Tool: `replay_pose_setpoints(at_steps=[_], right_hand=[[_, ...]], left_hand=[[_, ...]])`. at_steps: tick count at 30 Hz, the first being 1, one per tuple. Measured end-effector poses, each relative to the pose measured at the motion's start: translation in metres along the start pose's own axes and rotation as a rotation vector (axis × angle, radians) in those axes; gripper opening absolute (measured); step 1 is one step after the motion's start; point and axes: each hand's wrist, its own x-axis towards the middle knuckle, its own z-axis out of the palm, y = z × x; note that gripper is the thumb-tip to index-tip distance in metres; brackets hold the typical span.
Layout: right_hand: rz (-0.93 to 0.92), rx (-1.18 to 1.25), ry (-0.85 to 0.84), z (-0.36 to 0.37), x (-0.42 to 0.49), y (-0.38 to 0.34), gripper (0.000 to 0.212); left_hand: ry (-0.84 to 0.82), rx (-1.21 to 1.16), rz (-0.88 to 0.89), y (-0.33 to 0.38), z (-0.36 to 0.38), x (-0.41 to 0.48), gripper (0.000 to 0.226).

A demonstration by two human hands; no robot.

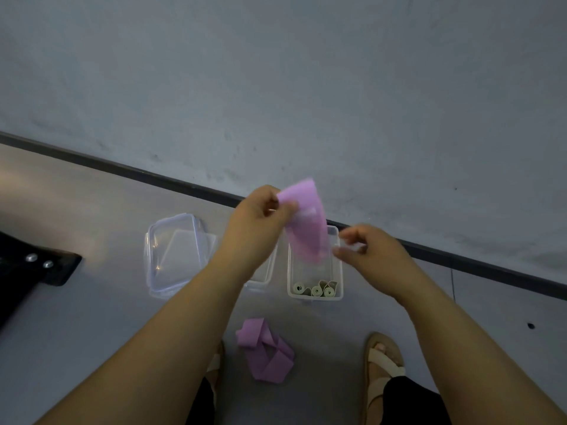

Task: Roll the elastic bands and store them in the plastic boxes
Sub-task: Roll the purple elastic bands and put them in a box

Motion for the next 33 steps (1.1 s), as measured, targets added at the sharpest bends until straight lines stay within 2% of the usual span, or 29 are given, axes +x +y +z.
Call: replay_pose_setpoints(at_steps=[3,5,8,13,17,23,28,30,33], right_hand=[[-0.115,0.394,0.041,-0.004,-0.003,-0.015,0.026],[-0.181,0.503,-0.013,-0.005,-0.005,-0.020,0.024],[-0.235,0.523,-0.041,-0.001,-0.007,-0.022,0.026],[-0.176,0.602,0.128,-0.002,-0.002,-0.018,0.016],[-0.159,0.672,0.121,-0.005,-0.002,-0.018,0.013],[-0.170,0.700,0.146,-0.005,-0.003,-0.021,0.011],[-0.197,0.657,0.179,-0.003,-0.003,-0.022,0.010],[-0.205,0.629,0.181,-0.002,-0.002,-0.021,0.010],[-0.237,0.595,0.151,-0.002,-0.003,-0.021,0.008]], left_hand=[[-0.142,0.275,0.132,-0.004,0.009,-0.005,0.016],[-0.186,0.335,0.191,-0.005,0.012,-0.007,0.018],[-0.188,0.341,0.204,-0.005,0.010,-0.007,0.020],[-0.203,0.255,0.140,-0.004,0.008,-0.005,0.022],[-0.230,0.143,0.060,-0.001,0.010,-0.006,0.017],[-0.236,0.141,0.046,0.000,0.010,-0.007,0.013],[-0.260,0.126,0.069,-0.002,0.010,-0.008,0.033],[-0.261,0.084,0.075,-0.002,0.010,-0.008,0.029],[-0.224,0.030,0.093,-0.002,0.009,-0.007,0.012]])
